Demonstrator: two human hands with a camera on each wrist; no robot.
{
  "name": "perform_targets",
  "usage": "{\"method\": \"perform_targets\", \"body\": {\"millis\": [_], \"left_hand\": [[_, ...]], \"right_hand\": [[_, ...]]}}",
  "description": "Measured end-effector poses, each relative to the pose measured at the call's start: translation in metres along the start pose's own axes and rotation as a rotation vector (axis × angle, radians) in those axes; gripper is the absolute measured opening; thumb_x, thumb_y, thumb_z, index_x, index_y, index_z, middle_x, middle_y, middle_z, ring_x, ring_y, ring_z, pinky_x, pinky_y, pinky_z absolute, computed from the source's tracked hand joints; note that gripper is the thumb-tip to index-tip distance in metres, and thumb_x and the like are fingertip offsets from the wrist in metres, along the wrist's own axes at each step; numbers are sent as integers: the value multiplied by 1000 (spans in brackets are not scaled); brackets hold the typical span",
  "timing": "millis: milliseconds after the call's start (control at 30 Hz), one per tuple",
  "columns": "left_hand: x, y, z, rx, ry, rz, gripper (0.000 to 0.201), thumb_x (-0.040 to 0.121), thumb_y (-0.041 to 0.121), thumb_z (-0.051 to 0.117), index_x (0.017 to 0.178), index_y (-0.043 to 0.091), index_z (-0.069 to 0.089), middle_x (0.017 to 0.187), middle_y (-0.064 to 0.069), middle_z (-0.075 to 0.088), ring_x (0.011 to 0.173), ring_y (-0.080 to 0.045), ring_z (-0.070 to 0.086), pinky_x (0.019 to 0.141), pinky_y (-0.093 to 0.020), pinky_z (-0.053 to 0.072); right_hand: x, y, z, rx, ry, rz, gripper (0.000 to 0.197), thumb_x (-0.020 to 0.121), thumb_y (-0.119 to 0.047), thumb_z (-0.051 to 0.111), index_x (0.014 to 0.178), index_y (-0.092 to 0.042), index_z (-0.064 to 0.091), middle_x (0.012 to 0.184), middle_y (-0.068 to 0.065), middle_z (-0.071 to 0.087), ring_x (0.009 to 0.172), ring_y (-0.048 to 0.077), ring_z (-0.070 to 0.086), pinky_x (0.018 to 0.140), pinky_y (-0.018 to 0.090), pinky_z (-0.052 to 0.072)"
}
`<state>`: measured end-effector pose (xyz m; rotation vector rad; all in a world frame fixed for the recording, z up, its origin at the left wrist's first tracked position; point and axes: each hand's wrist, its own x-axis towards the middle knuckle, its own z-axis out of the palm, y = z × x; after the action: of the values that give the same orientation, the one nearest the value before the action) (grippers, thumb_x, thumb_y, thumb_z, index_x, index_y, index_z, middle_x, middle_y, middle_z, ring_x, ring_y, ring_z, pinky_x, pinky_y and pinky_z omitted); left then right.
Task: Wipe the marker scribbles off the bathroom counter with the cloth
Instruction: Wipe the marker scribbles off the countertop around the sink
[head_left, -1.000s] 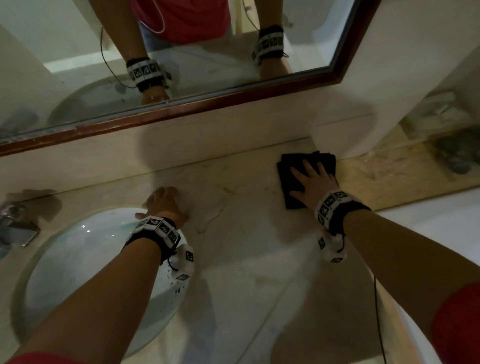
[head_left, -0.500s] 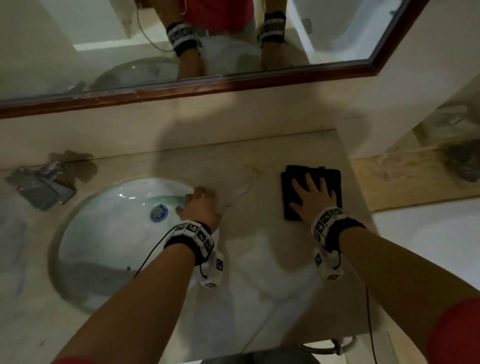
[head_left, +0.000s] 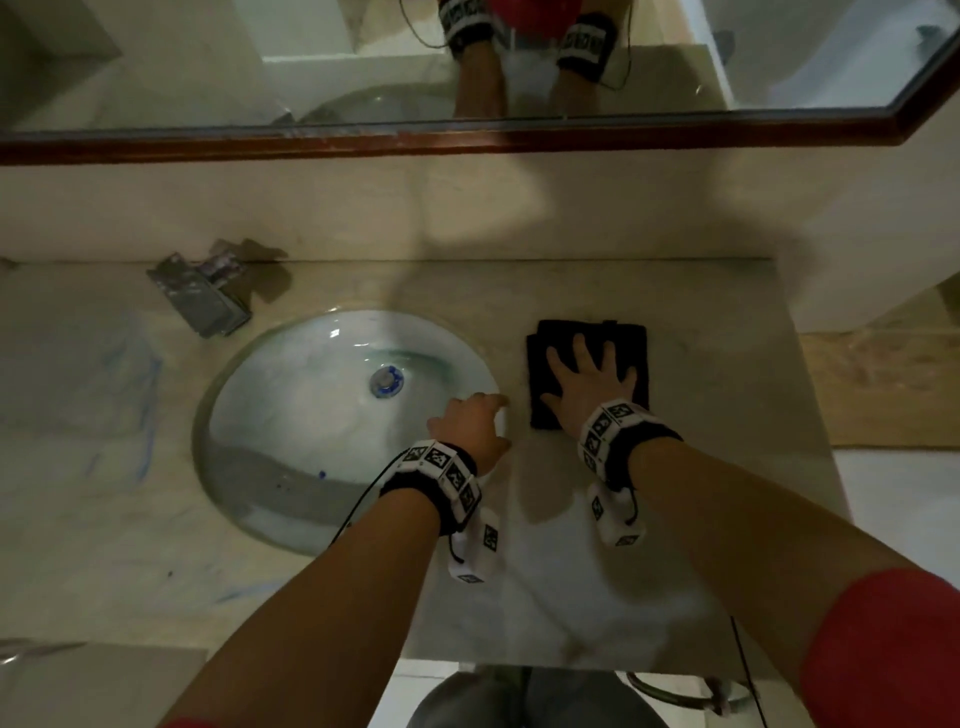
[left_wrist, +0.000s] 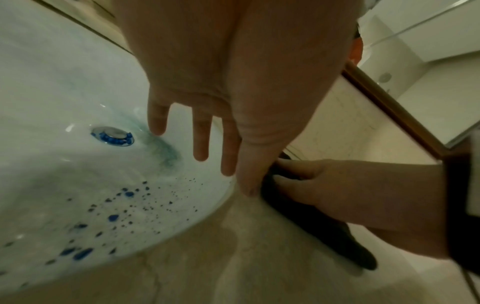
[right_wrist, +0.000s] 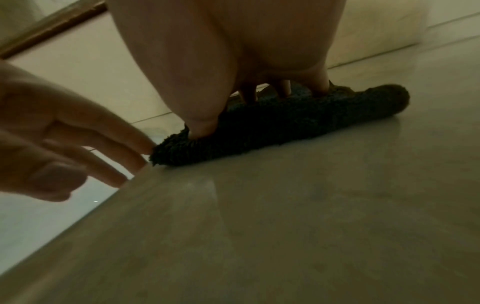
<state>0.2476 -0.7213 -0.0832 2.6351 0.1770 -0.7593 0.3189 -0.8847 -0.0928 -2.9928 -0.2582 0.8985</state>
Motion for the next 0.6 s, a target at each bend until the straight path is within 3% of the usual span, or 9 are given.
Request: {"method": "perform_targets", "body": {"millis": [100, 267, 433, 500, 600], "left_hand": [[-6, -8, 4, -161, -3, 9, 48, 84, 27, 69, 130, 28, 54, 123, 6, 61, 114, -20, 57, 98, -45, 46], [-21, -12, 3, -180, 7, -22, 16, 84, 24, 65, 100, 22, 66, 99, -1, 68, 91, -23, 64, 84, -41, 54], [-43, -6, 15, -139, 4, -13, 13, 89, 19, 56, 87, 13, 67, 94, -10, 69, 90, -28, 65, 80, -36, 52], [-54, -2, 22, -133, 25, 6, 17, 91, 18, 51, 88, 13, 66, 95, -11, 69, 91, -29, 65, 79, -36, 52], [-67, 4, 33, -96, 79, -9, 22, 94, 20, 48, 105, 12, 64, 108, -11, 65, 100, -30, 62, 85, -37, 49]], "right_hand": [[-3, -31, 4, -18, -10, -65, 72, 95, -57, 40, 152, -42, -2, 162, -2, -15, 146, 40, -12, 113, 67, 7], [-26, -47, 22, -54, 16, -137, 70, 95, -58, 40, 151, -43, 2, 162, -2, -12, 146, 40, -10, 113, 66, 8], [-64, -36, 45, -47, 17, -169, 68, 95, -59, 39, 151, -45, 3, 162, -3, -13, 147, 37, -12, 115, 64, 5], [-76, -30, 55, -43, 22, -175, 68, 94, -60, 40, 150, -47, 4, 162, -4, -12, 147, 37, -11, 115, 63, 4], [-91, -17, 67, -29, 23, -177, 69, 93, -62, 40, 149, -49, 3, 162, -7, -12, 147, 35, -12, 116, 61, 3]]}}
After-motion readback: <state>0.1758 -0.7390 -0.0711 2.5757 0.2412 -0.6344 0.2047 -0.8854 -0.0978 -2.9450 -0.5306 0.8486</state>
